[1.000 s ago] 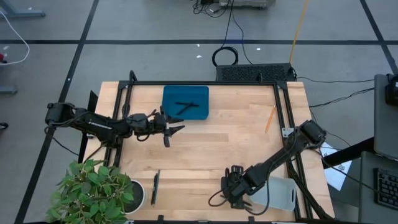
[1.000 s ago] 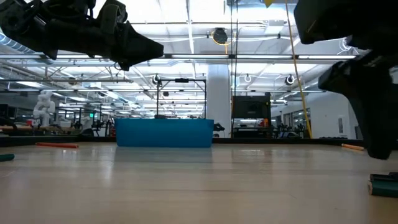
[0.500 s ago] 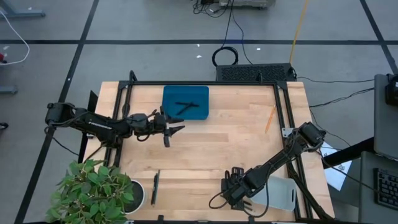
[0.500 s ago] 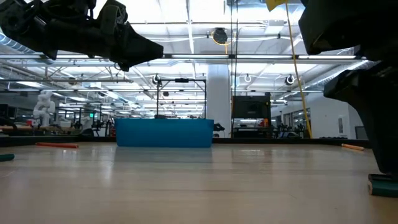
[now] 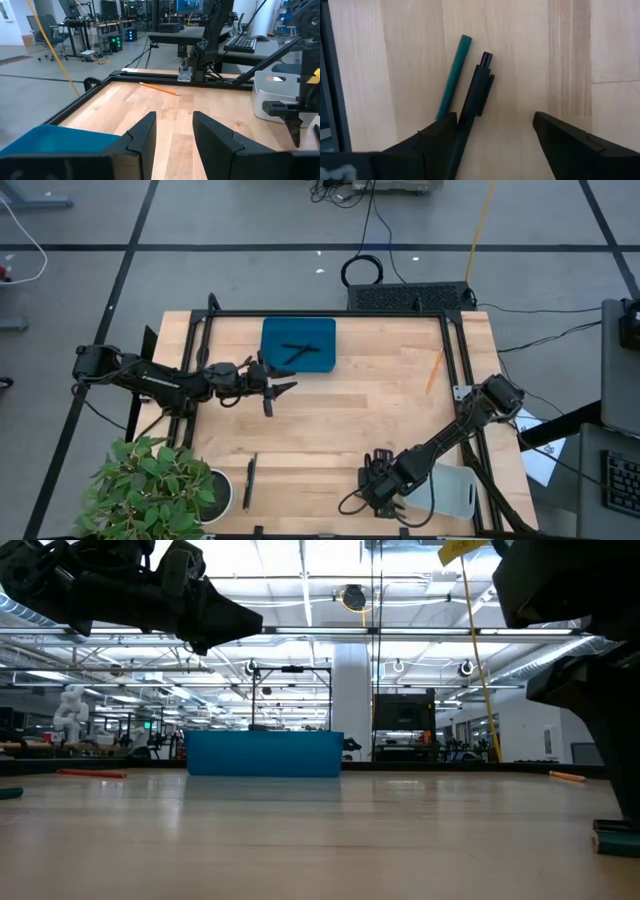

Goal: Sort pens & pencils
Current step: Put the right black pen into the blue bin

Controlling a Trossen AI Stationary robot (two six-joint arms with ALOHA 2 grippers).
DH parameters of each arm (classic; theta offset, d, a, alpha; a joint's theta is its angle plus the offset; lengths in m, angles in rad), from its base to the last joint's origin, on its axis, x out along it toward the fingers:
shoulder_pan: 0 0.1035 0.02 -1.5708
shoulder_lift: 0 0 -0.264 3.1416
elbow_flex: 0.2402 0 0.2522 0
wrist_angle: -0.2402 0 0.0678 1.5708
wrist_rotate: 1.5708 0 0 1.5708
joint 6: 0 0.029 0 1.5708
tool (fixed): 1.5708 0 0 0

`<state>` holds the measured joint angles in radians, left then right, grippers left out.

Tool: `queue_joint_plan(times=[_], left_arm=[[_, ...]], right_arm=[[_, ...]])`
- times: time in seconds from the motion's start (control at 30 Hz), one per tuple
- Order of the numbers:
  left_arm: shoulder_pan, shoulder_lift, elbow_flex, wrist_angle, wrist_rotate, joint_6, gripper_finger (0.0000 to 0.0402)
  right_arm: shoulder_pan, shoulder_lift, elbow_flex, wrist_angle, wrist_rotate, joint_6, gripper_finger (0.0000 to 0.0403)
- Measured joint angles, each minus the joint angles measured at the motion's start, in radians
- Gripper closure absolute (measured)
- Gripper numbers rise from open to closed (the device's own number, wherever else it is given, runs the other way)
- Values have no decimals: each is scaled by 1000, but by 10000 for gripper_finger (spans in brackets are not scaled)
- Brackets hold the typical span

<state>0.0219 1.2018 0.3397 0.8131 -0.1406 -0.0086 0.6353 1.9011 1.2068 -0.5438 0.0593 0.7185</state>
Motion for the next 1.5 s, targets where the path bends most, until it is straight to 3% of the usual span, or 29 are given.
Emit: queue_joint_plan(times=[0.47, 0.77, 1.07, 1.23, 1.5], left_arm=[[0, 0, 0, -1, -2, 0, 270], [0, 0, 0, -1, -2, 0, 270], [0, 0, 0, -1, -2, 0, 270], [0, 0, 0, -1, -1, 0, 270], [0, 0, 0, -2, -1, 0, 270]], right_arm=[[-26, 4, -3, -6, 49, -114, 140], [-33, 6, -4, -7, 211, -218, 140], [-65, -7, -5, -15, 219, -225, 140], [-66, -92, -6, -69, 217, -90, 140], [-47, -165, -5, -168, 72, 248, 140]])
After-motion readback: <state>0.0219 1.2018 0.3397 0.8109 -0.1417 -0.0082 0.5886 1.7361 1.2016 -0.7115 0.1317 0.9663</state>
